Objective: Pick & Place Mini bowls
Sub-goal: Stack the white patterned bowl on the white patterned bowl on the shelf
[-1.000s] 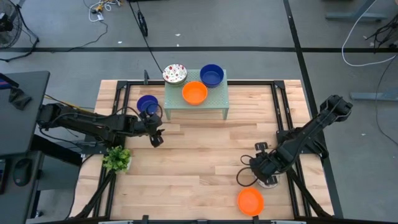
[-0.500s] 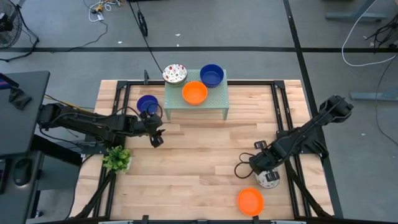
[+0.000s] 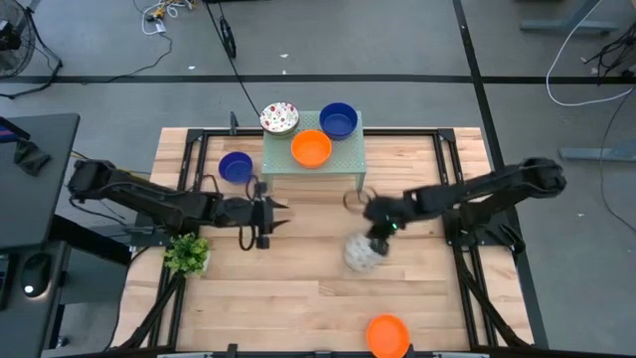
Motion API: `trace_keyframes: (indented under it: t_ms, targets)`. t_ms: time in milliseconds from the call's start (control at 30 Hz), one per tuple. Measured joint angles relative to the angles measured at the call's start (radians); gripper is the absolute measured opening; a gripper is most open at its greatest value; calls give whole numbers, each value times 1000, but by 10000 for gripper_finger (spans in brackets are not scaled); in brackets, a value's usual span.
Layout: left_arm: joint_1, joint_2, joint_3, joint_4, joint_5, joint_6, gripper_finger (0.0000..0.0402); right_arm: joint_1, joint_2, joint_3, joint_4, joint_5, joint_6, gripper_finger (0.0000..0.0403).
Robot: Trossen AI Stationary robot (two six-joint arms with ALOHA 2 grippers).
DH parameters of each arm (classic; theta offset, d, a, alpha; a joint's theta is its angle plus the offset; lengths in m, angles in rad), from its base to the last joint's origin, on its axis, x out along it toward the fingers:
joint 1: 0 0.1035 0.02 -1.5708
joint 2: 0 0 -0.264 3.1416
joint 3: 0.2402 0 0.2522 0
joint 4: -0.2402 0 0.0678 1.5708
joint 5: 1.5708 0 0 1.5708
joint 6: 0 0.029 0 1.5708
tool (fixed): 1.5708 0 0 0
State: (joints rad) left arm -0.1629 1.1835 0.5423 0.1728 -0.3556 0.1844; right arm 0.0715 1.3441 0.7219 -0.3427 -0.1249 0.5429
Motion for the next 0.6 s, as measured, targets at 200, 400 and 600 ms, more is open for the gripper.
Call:
trace_keyframes:
  t_ms: [200,400,600]
  targets:
    - [-3,179,0,296,215,247,175,-173,0,0,121,-112,71,8]
    - [-2,337,85,428,318,432,211,-250,51,0,154,-182,62,8]
    - [22,458,249,287,341,475,259,-262,126,0,233,-216,53,8]
